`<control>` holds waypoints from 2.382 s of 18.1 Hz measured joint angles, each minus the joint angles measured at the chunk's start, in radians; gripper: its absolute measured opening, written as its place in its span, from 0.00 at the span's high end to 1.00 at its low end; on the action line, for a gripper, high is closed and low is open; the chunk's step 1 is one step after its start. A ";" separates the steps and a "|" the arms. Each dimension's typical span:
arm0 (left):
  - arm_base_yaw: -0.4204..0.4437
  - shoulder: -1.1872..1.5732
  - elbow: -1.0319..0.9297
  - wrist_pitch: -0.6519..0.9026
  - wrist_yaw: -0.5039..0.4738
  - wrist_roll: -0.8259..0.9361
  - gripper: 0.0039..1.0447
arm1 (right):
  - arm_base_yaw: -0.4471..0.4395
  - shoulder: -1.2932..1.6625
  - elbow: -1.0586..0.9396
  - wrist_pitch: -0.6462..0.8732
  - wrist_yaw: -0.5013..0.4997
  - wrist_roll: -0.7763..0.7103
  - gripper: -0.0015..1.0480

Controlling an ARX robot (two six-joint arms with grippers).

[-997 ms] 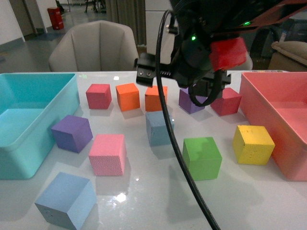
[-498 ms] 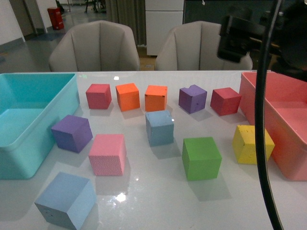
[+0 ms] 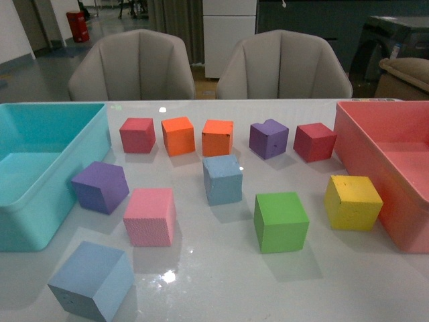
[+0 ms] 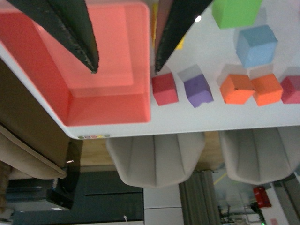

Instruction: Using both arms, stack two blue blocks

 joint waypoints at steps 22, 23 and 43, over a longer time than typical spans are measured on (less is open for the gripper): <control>0.000 0.000 0.000 0.000 0.000 0.000 0.06 | -0.002 -0.669 -0.340 -0.238 -0.014 -0.029 0.98; 0.000 0.000 0.000 0.000 0.000 0.000 0.06 | -0.002 -0.691 -0.340 -0.267 -0.014 -0.029 0.98; 0.000 0.000 0.000 0.000 0.000 0.000 0.06 | -0.002 -0.917 -0.339 -0.501 -0.016 -0.030 0.77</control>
